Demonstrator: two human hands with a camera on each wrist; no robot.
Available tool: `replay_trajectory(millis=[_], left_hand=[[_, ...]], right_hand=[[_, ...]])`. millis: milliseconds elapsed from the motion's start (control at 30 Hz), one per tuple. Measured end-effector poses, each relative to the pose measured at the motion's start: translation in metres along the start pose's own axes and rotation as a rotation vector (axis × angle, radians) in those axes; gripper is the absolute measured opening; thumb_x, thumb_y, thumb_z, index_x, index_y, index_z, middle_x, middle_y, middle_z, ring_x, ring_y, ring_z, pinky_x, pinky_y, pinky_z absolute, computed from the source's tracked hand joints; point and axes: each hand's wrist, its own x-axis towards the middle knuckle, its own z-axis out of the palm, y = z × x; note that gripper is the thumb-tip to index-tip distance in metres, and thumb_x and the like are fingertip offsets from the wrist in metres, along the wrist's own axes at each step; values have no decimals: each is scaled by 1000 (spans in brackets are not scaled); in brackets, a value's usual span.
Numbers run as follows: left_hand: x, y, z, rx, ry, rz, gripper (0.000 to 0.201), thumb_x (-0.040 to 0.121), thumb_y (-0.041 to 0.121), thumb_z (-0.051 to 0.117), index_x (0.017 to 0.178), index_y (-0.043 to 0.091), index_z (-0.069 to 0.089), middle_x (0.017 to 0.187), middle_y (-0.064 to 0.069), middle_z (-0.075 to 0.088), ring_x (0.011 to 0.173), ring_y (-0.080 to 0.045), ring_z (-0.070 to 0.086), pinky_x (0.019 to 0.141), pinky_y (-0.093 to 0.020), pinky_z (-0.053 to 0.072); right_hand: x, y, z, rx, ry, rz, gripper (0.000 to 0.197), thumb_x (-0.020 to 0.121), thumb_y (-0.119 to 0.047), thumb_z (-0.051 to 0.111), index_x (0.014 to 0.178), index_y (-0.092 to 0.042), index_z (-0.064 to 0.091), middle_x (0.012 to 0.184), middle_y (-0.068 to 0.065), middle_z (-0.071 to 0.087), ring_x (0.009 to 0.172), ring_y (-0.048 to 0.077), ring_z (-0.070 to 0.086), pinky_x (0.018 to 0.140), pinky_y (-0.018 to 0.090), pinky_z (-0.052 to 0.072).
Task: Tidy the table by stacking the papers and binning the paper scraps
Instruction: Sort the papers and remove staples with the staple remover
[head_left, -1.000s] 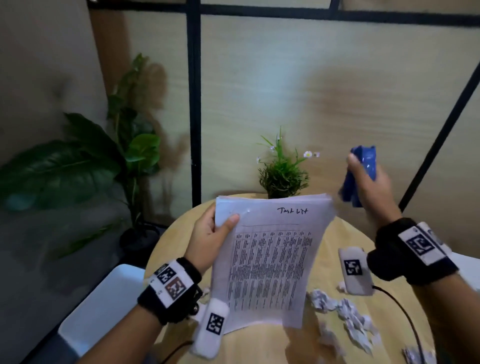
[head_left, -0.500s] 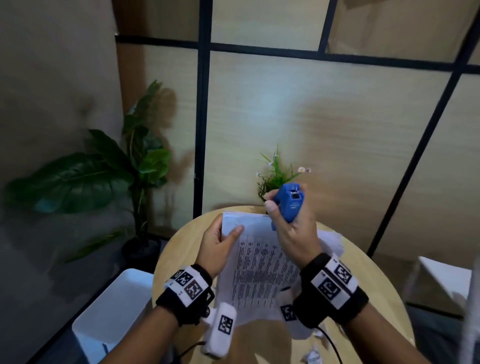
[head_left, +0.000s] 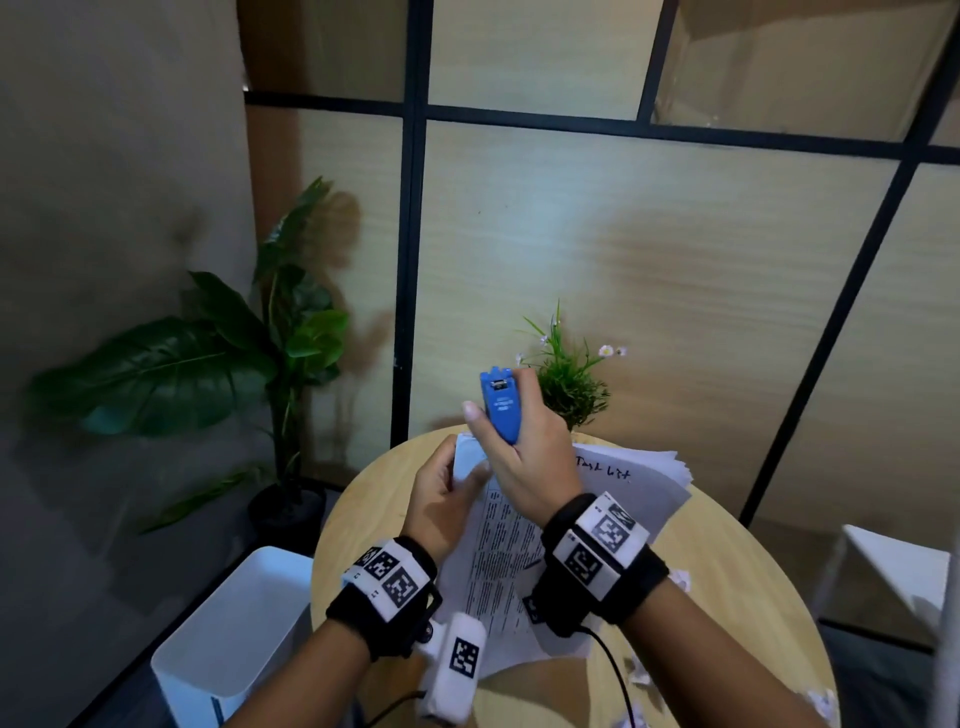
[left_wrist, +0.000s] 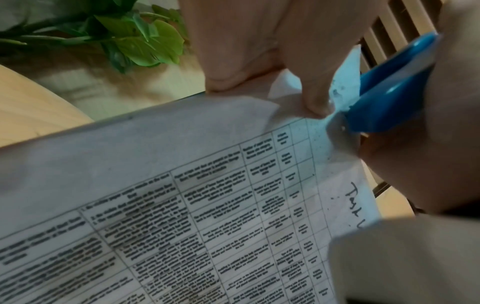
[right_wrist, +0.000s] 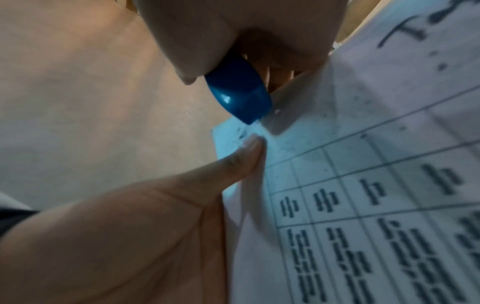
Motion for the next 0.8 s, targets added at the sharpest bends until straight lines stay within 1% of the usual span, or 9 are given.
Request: replay_trajectory(millis=[67,167,267,333,433,533,633,733,800], left_hand=[[2,-2,0,-69,15,-42,31,81,8,64,99,33,63,84,13,72,76,-11,63,74,-29,52],[4,1,0,-156,10,-191,28,87,0,54,87,28,54,77,12,64,66,13,63,67,-9,52],[6,1,1,-196,17,-204,34,97,-4,25,81,13,50,56,4,62,48,2,61,48,-14,51],[7,1,3,-242,51,-222,35,97,-4,22,79,9,49,57,-1,59,46,-2,60,45,-14,50],[8,4,2,-478,76,-313,35,97,-3,22,78,10,48,58,-3,57,43,-2,59,43,-13,49],[9,2,1,-519,83,-368,38,97,-6,22,75,12,46,42,2,58,37,-1,56,38,-11,45],[6,-1,0,-382,82,-320,38,92,-18,31,73,12,46,38,5,57,41,0,55,44,-13,46],[2,-2,-1,-131,61,-262,26,83,-10,49,70,13,48,52,6,58,62,-8,47,59,-19,42],[1,-4,-1,-97,87,-298,34,88,-16,45,72,13,48,63,2,49,65,-3,45,57,-10,43]], right_hand=[[2,-6,7,-13,-29,-14,31,85,-53,51,91,-27,38,60,-13,42,54,6,44,54,25,35],[5,-11,19,-66,-33,-43,28,84,-41,58,88,-20,41,61,-14,39,57,13,39,56,30,35],[8,-13,29,-148,-33,-79,29,73,-33,61,77,-24,34,63,-11,35,61,11,34,58,24,28],[10,-14,33,-193,-62,-80,28,69,-32,60,76,-25,34,70,-11,40,63,13,37,59,25,29],[13,-14,37,-212,-94,-68,26,70,-30,58,78,-25,35,74,-9,43,64,17,40,59,27,32],[18,-14,40,-270,-132,-51,29,71,-26,62,78,-25,34,73,-8,43,65,25,47,58,30,36],[22,-13,41,-344,-141,-33,32,68,-21,65,75,-25,34,69,-6,44,66,32,52,57,29,35],[25,-14,40,-373,-137,-2,27,67,-19,64,73,-22,39,67,-4,45,62,29,44,57,28,30],[26,-15,38,-377,-148,-10,19,67,-20,65,74,-18,47,67,-1,49,63,29,46,57,28,30]])
